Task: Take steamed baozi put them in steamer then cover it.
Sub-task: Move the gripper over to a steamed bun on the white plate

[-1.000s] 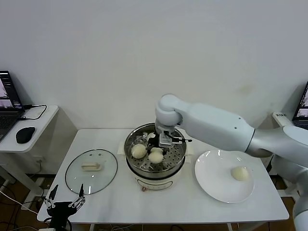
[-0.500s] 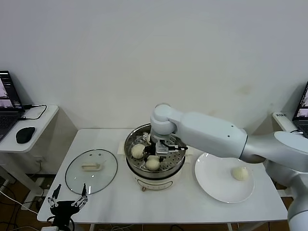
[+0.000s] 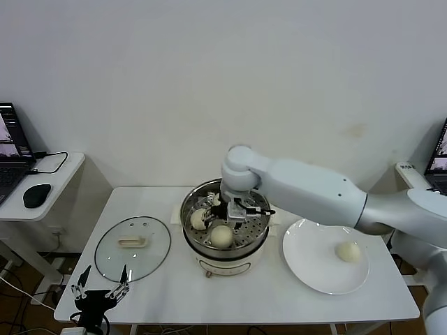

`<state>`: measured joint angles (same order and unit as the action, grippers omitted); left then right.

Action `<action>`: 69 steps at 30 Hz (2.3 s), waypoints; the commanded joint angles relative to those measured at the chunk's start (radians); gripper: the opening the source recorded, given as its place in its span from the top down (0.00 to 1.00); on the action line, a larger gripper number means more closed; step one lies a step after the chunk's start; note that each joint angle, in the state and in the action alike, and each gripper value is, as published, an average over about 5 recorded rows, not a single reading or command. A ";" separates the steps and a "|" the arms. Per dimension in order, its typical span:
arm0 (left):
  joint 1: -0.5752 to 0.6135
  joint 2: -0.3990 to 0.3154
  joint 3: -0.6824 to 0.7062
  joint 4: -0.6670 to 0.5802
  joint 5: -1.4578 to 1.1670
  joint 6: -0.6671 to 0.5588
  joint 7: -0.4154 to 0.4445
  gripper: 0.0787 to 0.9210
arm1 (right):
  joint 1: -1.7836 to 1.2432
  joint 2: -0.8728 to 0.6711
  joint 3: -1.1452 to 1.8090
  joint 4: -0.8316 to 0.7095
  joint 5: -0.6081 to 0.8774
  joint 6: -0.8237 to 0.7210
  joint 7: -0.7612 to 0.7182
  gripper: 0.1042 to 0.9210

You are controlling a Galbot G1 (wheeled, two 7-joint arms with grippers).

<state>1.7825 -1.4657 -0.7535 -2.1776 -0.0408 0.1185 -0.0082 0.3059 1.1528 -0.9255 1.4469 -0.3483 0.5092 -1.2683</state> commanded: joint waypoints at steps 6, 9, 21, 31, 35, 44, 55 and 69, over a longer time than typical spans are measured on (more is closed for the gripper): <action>-0.023 0.006 0.005 0.006 -0.002 0.012 0.015 0.12 | 0.128 -0.255 0.134 -0.042 0.288 -0.621 -0.015 0.12; -0.024 0.013 0.009 0.006 -0.003 0.012 0.019 0.12 | 0.097 -0.320 0.164 -0.052 0.298 -0.753 -0.027 0.12; -0.017 0.026 0.025 -0.005 -0.001 0.020 0.037 0.12 | -0.243 -0.528 0.432 -0.088 0.141 -0.782 -0.048 0.12; -0.003 0.029 0.049 0.015 0.005 0.017 0.032 0.12 | -0.456 -0.566 0.543 -0.142 -0.021 -0.661 -0.038 0.12; 0.011 0.027 0.051 0.015 0.010 0.015 0.033 0.12 | -0.528 -0.539 0.599 -0.198 -0.069 -0.637 -0.032 0.12; 0.037 0.024 0.036 0.023 0.012 0.012 0.031 0.12 | -0.645 -0.503 0.675 -0.248 -0.069 -0.677 -0.073 0.12; 0.038 0.023 0.037 0.038 0.017 0.010 0.032 0.12 | -0.681 -0.466 0.688 -0.289 -0.092 -0.627 -0.049 0.12; 0.029 0.025 0.029 0.049 0.016 0.010 0.035 0.12 | -0.664 -0.445 0.683 -0.333 -0.151 -0.597 -0.028 0.12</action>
<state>1.8114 -1.4403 -0.7244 -2.1286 -0.0252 0.1280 0.0265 -0.3384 0.6984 -0.2533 1.1390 -0.4701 -0.1005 -1.3045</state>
